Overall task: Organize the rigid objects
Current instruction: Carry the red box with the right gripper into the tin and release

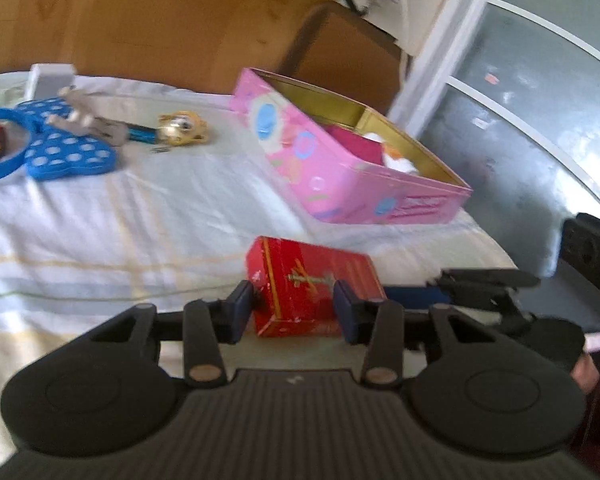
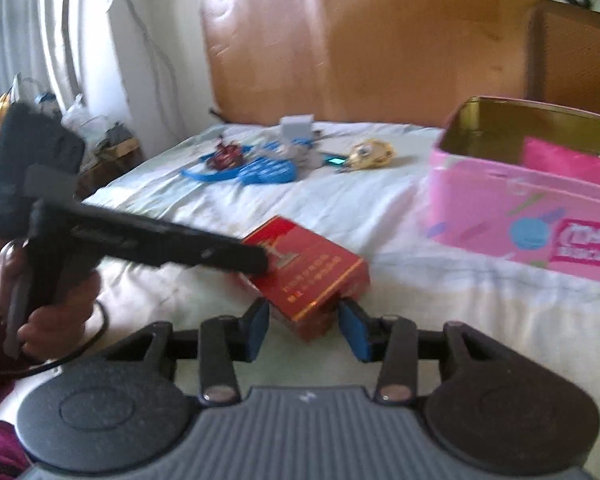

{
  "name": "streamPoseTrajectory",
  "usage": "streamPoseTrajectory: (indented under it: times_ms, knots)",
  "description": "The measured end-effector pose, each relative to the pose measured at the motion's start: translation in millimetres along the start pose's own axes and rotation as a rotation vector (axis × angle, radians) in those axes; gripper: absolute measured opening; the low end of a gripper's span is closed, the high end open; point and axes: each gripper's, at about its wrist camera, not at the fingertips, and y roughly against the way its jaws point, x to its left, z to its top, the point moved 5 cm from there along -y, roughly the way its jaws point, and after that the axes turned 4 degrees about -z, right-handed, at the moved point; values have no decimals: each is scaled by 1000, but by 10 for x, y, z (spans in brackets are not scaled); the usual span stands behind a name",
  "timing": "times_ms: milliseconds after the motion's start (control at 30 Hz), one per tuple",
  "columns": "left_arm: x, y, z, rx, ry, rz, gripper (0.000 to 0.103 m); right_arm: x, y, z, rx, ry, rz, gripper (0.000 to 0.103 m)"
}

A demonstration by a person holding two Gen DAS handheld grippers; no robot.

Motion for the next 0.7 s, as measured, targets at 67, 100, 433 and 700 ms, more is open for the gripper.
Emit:
streamPoseTrajectory:
  times_ms: [67,100,433,700]
  knots:
    - [-59,-44,16,7,-14,3,48,-81,44,-6,-8,-11,-6,40]
    - [-75,-64,27,9,-15,3,49,-100,45,-15,-12,-10,-12,41]
    - [-135,-144,77,18,-9,48,50,-20,-28,-46,-32,92,-72,43]
    - [-634,-282,861,-98,-141,2,50,-384,430,460,-274,95,-169,43]
